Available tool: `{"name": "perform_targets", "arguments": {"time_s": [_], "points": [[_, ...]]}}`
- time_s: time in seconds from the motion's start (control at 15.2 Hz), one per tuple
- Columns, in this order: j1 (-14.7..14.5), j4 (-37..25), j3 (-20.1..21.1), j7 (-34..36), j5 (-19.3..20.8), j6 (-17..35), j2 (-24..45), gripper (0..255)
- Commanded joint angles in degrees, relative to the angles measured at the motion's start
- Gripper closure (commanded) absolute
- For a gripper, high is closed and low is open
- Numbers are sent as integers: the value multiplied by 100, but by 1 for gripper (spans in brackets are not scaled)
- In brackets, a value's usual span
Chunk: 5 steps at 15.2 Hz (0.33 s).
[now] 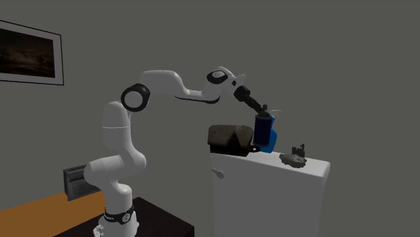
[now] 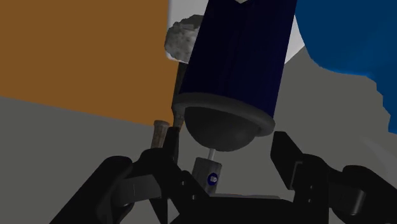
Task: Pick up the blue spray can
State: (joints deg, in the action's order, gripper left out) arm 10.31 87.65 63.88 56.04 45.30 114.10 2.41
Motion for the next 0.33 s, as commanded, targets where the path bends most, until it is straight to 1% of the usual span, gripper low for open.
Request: {"name": "perform_targets", "arguments": {"time_s": [0.0,0.13,0.26], "points": [[-77,-228,37,-49,97,-194,120,255],[-168,-451,64,-101,195,-384,241,255],[-175,-468,65,-105,201,-398,249,255]]}}
